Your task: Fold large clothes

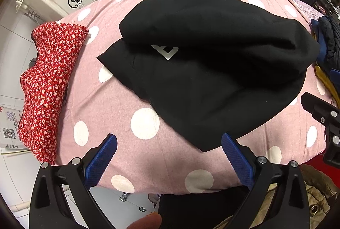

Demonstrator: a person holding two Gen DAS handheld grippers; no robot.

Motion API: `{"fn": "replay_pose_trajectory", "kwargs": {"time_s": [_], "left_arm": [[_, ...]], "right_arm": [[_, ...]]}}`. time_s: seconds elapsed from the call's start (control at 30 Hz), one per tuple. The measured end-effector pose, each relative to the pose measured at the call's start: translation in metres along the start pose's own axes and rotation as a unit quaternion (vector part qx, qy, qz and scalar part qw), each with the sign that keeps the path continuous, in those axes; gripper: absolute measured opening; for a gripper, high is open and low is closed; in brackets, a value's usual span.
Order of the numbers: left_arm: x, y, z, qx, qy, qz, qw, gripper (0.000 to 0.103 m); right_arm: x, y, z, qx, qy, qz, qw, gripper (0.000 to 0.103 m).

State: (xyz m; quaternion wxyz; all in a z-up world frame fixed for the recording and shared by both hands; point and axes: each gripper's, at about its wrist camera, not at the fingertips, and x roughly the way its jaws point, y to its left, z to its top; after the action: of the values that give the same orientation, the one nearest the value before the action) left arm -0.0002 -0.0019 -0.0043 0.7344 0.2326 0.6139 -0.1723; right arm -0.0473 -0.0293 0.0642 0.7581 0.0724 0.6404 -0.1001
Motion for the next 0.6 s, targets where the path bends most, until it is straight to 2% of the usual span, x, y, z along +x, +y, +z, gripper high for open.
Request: {"fn": "replay_pose_trajectory", "kwargs": {"time_s": [0.6], "left_arm": [[0.0,-0.0011,-0.0005,0.004,0.0,-0.008,1.0,0.097]], "right_arm": [[0.0001,-0.0005,-0.0001,0.0,0.0,0.0,1.0,0.092]]}}
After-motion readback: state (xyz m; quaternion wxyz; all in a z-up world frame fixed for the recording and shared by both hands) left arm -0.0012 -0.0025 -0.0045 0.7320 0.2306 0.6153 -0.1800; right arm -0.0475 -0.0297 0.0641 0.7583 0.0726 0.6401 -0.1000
